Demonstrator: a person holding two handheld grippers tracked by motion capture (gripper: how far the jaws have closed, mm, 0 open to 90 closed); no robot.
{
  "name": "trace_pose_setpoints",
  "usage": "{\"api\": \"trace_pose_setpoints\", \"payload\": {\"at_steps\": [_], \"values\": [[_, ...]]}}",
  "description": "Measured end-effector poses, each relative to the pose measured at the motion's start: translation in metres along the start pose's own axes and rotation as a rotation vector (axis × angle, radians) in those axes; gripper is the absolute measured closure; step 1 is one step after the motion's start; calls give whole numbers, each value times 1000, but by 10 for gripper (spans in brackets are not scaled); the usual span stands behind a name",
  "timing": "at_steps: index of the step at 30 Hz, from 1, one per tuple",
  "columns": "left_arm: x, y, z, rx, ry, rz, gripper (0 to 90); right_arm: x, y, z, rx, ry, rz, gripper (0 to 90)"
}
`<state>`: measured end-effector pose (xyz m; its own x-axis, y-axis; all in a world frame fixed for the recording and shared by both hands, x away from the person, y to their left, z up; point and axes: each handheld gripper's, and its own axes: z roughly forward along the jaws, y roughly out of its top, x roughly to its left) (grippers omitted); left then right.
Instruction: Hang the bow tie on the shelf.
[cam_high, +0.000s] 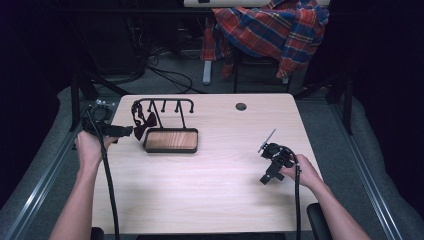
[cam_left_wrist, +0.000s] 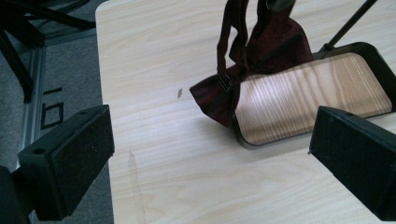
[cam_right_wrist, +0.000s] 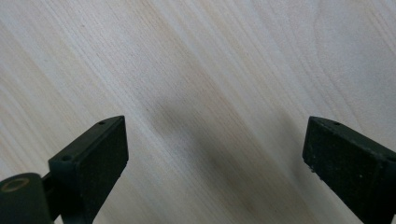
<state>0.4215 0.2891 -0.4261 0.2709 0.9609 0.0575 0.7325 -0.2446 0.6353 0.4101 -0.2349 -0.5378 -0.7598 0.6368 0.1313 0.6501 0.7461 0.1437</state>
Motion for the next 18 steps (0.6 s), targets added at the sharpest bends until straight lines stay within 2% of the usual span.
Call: {"api": "trace_pose_setpoints", "payload": {"at_steps": [4, 12, 18], "values": [[-4, -10, -6, 6, -5, 1, 0, 0, 0, -1, 3, -4, -7, 67], [-17, -31, -16, 17, -18, 29, 0, 0, 0, -1, 4, -6, -13, 67], [-22, -45, -18, 39, -29, 37, 0, 0, 0, -1, 3, -4, -11, 67]]}}
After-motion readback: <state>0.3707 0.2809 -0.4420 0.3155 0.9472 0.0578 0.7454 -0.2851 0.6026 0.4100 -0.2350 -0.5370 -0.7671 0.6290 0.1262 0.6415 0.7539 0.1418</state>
